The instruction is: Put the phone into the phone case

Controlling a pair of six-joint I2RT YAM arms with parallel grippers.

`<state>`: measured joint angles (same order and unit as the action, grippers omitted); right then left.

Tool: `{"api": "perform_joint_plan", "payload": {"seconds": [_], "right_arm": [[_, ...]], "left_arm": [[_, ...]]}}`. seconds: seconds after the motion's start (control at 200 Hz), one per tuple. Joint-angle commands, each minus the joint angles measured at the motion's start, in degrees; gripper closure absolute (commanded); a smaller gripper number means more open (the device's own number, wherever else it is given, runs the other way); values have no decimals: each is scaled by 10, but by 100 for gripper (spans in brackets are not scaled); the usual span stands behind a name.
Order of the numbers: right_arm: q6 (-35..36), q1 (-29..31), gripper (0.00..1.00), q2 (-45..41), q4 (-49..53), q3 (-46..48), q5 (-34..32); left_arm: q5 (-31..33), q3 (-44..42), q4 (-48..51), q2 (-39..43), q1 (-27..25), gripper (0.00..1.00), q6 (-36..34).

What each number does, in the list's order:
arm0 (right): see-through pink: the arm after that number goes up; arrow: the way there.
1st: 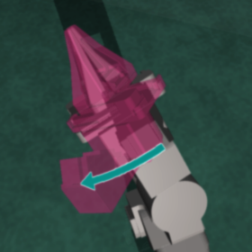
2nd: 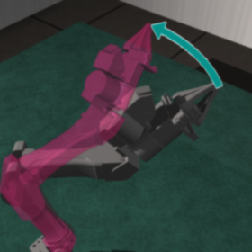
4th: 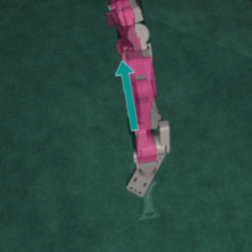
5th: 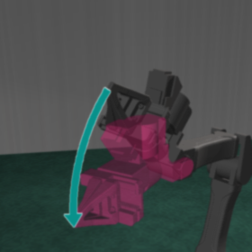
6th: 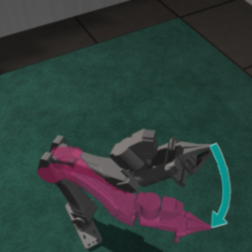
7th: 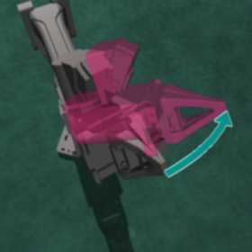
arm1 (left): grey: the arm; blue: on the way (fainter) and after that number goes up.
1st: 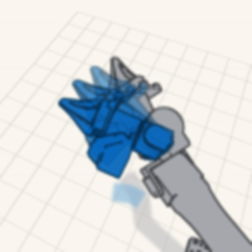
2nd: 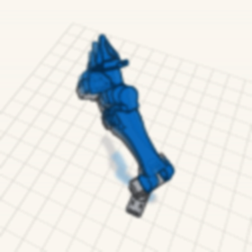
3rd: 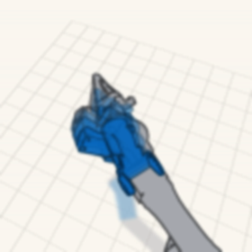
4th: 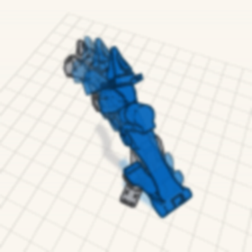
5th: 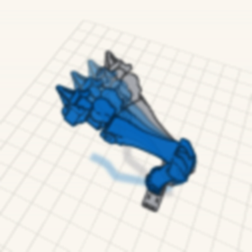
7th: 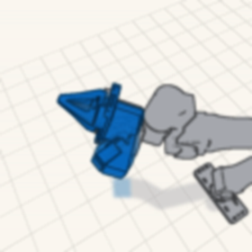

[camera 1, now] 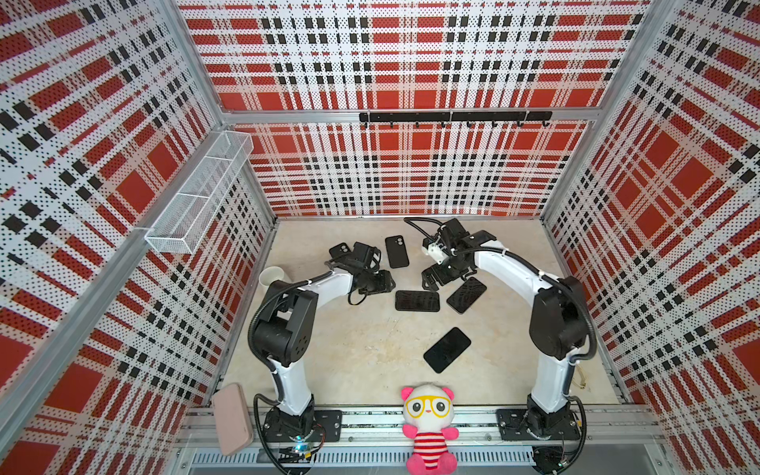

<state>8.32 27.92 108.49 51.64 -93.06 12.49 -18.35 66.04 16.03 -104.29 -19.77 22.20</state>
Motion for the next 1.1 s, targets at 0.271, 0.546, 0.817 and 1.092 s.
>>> {"api": "perform_joint_plan", "payload": {"seconds": [0.271, 0.546, 0.817, 1.092], "right_arm": [[441, 16, 0, 44, -7, 37, 20], [470, 31, 0, 133, 3, -11, 2], [474, 33, 0, 160, -17, -22, -7], [473, 41, 1, 172, -15, -1, -27]], "left_arm": [[52, 8, 20, 47, 38, 45, -47], [71, 11, 30, 51, 44, 46, -53], [62, 12, 30, 49, 51, 46, -52], [55, 13, 29, 51, 52, 47, -51]]}}
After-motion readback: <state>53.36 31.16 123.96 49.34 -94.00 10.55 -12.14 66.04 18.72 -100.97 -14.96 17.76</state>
